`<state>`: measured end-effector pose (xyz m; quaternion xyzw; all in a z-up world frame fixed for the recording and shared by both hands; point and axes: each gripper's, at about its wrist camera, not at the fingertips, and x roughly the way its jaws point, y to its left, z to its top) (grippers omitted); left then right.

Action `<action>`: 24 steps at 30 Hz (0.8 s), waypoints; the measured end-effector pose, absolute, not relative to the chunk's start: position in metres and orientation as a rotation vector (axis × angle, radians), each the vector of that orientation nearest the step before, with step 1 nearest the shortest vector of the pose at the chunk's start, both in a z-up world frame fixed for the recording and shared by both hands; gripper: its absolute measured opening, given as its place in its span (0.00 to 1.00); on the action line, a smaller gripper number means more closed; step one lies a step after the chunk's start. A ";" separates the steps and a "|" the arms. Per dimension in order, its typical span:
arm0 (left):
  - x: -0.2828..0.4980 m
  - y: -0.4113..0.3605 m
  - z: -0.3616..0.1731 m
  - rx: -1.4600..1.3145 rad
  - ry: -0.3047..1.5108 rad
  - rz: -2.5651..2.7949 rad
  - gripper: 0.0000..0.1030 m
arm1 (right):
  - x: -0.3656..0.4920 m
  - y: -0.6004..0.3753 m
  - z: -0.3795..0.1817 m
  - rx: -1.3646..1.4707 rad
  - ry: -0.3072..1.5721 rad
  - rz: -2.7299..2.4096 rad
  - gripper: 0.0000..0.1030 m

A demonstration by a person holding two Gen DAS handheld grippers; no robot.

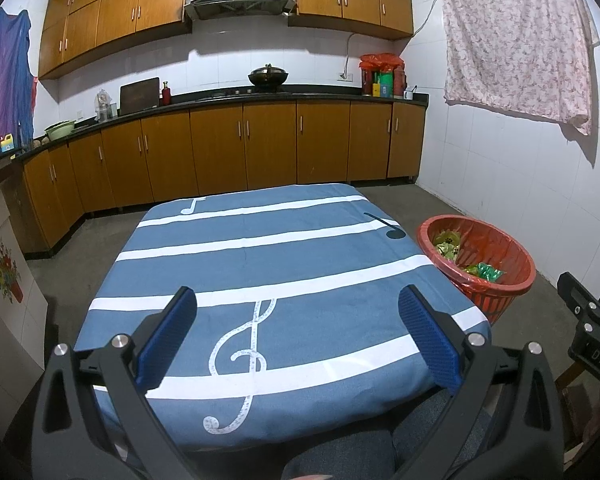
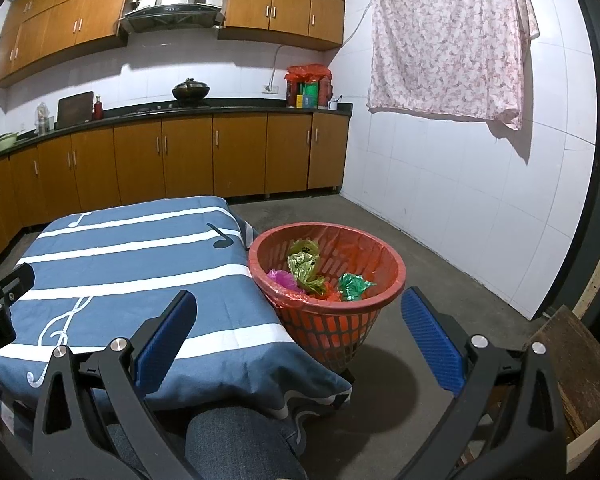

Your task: Collect trash

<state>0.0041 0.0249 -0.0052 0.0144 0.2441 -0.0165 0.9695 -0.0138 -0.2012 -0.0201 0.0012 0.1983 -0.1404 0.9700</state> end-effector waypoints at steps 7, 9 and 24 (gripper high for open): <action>0.006 0.024 -0.006 0.022 0.497 -0.030 0.96 | -0.014 -0.201 -0.020 0.003 0.401 -0.284 0.98; 0.006 0.023 -0.006 0.021 0.498 -0.031 0.96 | -0.014 -0.201 -0.020 0.002 0.402 -0.284 0.98; 0.006 0.022 -0.006 0.021 0.499 -0.030 0.96 | -0.014 -0.202 -0.018 0.003 0.402 -0.283 0.98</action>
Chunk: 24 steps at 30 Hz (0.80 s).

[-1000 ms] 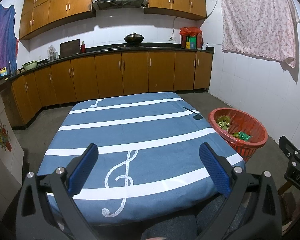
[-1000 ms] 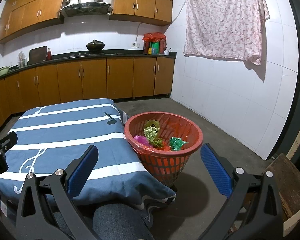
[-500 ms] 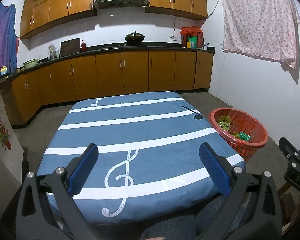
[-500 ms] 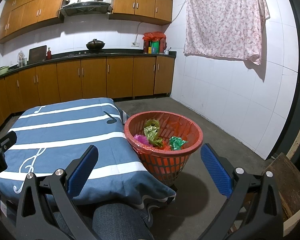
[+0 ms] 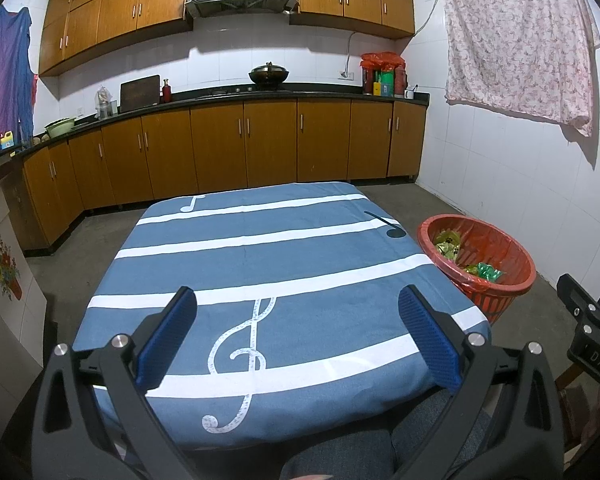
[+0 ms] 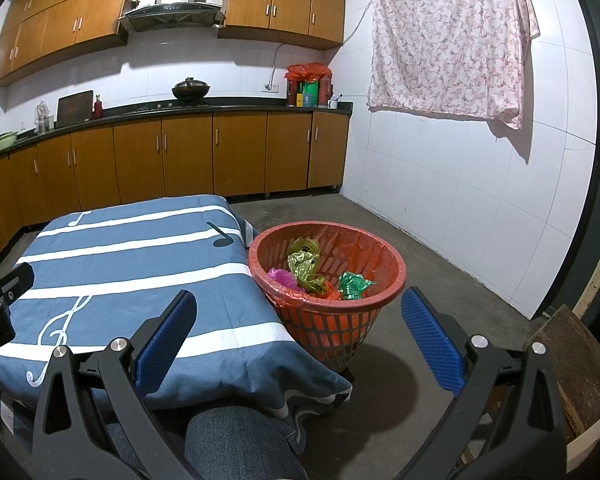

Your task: Collect trash

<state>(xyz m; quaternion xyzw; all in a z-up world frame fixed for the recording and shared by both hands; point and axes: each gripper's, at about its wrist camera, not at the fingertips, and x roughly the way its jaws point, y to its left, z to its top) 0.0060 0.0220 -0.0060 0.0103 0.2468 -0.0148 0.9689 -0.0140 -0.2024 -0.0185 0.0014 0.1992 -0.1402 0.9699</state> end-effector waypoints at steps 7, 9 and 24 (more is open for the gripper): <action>0.006 0.022 -0.006 0.022 0.499 -0.030 0.96 | -0.014 -0.203 -0.018 0.003 0.403 -0.283 0.98; 0.006 0.021 -0.007 0.022 0.500 -0.030 0.96 | -0.014 -0.203 -0.018 0.003 0.403 -0.283 0.98; 0.006 0.019 -0.008 0.021 0.503 -0.030 0.96 | -0.018 -0.203 -0.023 0.006 0.407 -0.284 0.98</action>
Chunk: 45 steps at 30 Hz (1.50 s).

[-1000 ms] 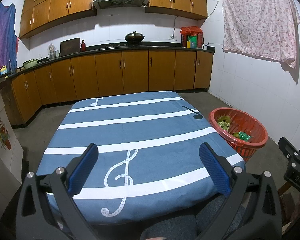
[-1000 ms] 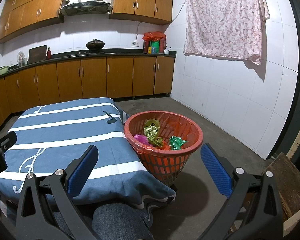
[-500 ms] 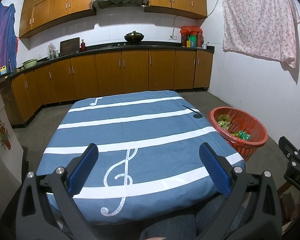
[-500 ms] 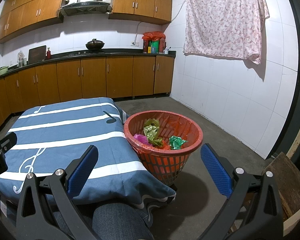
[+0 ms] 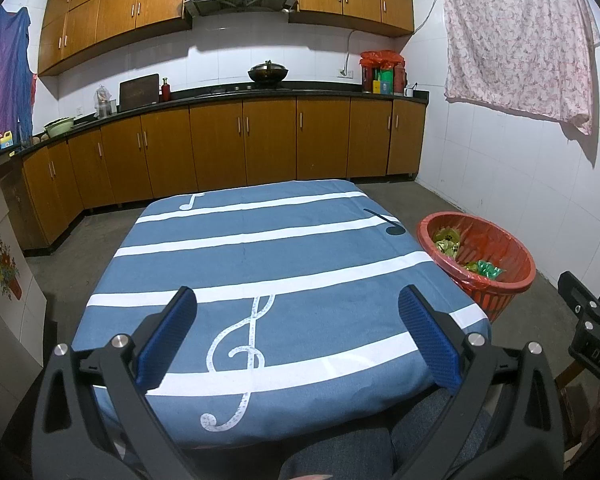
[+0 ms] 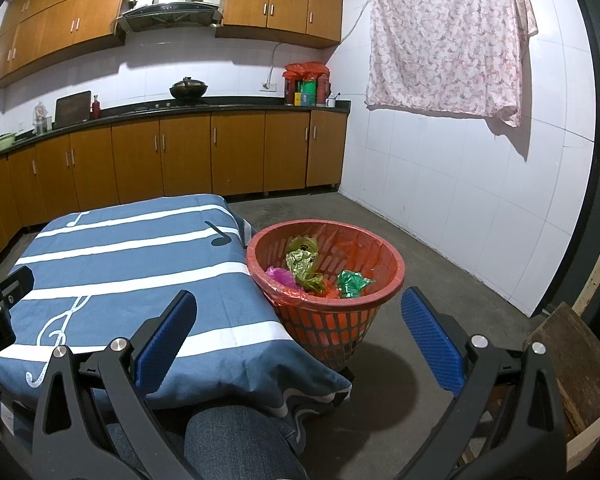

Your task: Collect trash

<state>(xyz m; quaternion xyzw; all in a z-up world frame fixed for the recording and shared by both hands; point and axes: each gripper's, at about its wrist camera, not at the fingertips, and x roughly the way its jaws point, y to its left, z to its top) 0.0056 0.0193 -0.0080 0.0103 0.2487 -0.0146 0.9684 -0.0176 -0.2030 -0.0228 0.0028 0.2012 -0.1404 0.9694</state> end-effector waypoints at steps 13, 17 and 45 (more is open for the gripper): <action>0.004 0.018 -0.012 0.019 0.506 -0.026 0.96 | -0.018 -0.203 -0.022 0.006 0.408 -0.283 0.98; 0.004 0.017 -0.015 0.020 0.507 -0.025 0.96 | -0.017 -0.203 -0.022 0.006 0.408 -0.284 0.98; 0.005 0.023 -0.012 0.019 0.519 -0.028 0.96 | -0.017 -0.204 -0.022 0.007 0.411 -0.283 0.98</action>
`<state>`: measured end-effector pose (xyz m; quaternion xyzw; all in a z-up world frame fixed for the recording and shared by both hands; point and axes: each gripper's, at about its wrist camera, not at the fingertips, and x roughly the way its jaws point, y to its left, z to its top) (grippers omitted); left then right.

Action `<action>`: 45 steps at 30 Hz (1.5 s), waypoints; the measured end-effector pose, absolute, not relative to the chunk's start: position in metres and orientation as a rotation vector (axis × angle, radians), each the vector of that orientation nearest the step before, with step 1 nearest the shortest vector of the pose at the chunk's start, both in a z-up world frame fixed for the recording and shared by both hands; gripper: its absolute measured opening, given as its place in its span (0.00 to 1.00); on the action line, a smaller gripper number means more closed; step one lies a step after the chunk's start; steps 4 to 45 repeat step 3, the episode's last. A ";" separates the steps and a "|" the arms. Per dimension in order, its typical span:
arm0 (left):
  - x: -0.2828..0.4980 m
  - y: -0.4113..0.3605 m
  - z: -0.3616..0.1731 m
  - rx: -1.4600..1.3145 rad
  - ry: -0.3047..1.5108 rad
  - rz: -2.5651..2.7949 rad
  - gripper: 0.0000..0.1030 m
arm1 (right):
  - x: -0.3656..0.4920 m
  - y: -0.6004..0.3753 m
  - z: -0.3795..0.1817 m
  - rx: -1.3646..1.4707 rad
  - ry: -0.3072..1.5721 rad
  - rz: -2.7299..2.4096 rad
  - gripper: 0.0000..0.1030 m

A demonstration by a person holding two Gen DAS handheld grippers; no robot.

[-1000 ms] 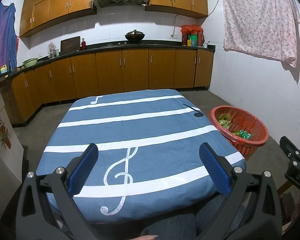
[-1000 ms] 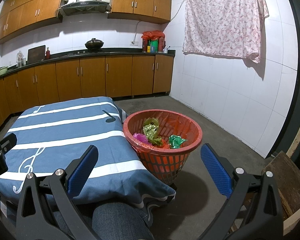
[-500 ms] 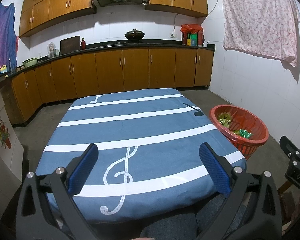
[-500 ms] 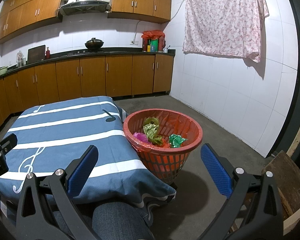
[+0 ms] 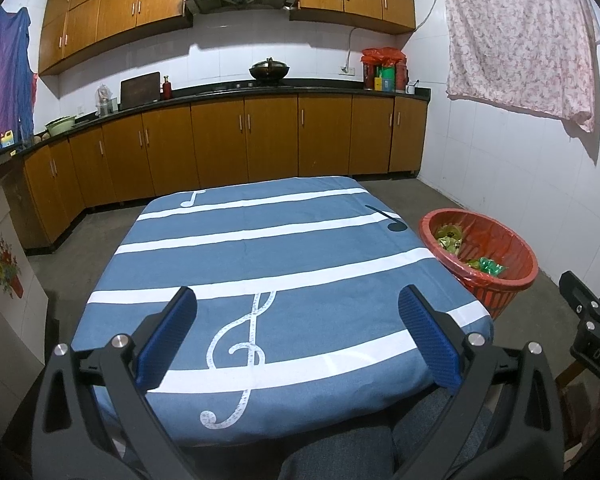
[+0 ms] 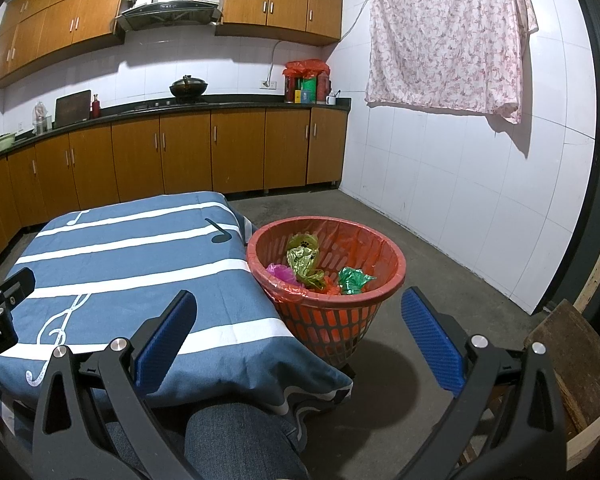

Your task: Collect trash

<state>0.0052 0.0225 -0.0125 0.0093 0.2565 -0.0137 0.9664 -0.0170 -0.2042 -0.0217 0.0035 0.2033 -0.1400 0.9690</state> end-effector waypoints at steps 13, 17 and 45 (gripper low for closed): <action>0.005 0.023 -0.013 0.010 0.522 -0.032 0.96 | -0.017 -0.204 -0.022 0.007 0.411 -0.283 0.98; 0.005 0.023 -0.013 0.010 0.522 -0.032 0.96 | -0.017 -0.204 -0.022 0.007 0.411 -0.283 0.98; 0.005 0.023 -0.013 0.010 0.522 -0.032 0.96 | -0.017 -0.204 -0.022 0.007 0.411 -0.283 0.98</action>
